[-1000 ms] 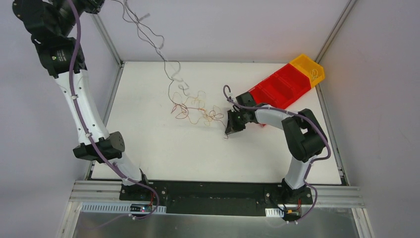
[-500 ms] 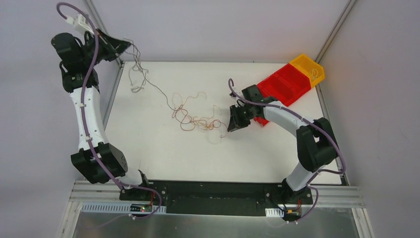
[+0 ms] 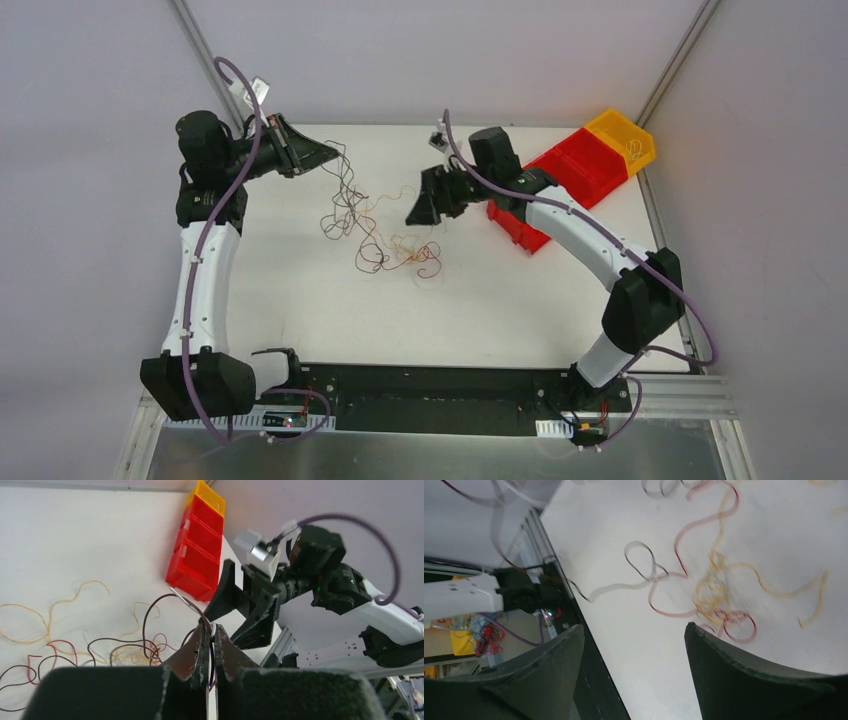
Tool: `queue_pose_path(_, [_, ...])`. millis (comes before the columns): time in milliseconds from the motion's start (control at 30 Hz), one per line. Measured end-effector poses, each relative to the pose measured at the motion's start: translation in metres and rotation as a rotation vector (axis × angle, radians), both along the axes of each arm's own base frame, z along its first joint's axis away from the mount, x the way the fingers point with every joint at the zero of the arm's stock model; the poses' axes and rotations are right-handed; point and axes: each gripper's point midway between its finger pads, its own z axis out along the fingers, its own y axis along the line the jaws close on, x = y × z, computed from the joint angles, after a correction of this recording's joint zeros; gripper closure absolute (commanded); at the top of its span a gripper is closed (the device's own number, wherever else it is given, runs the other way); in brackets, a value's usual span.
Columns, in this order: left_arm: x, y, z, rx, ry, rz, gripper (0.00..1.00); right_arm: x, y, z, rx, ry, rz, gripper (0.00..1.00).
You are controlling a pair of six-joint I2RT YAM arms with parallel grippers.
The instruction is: Untangle the cables
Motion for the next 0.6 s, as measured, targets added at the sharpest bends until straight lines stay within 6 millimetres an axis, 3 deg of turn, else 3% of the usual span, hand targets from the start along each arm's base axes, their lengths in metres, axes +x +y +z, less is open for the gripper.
queue_pose_path(167, [-0.003, -0.017, -0.013, -0.002, 0.044, -0.032, 1.0, -0.003, 0.073, 0.066, 0.193, -0.079, 0.091, 0.13])
queue_pose_path(300, [0.007, -0.015, -0.022, -0.002, 0.074, -0.01, 1.0, -0.029, 0.118, 0.074, 0.264, -0.05, 0.191, 0.14])
queue_pose_path(333, [0.009, -0.015, -0.024, -0.001, 0.081, -0.005, 1.0, -0.035, 0.125, 0.07, 0.264, -0.037, 0.21, 0.2])
queue_pose_path(367, [0.01, -0.015, -0.027, -0.001, 0.09, -0.003, 1.0, -0.041, 0.132, 0.064, 0.26, -0.022, 0.227, 0.39])
queue_pose_path(433, [0.012, -0.014, -0.031, 0.006, 0.105, 0.01, 1.0, -0.048, 0.14, 0.049, 0.239, 0.008, 0.251, 0.95])
queue_pose_path(467, [0.013, -0.013, -0.033, 0.014, 0.105, 0.016, 1.0, -0.049, 0.141, 0.041, 0.225, 0.018, 0.257, 1.0])
queue_pose_path(533, [0.012, -0.012, -0.036, 0.027, 0.11, 0.016, 1.0, -0.047, 0.138, 0.028, 0.19, 0.035, 0.247, 1.0])
queue_pose_path(600, [0.009, -0.012, -0.043, 0.056, 0.113, 0.004, 0.89, -0.041, 0.126, 0.014, 0.15, 0.05, 0.223, 1.0])
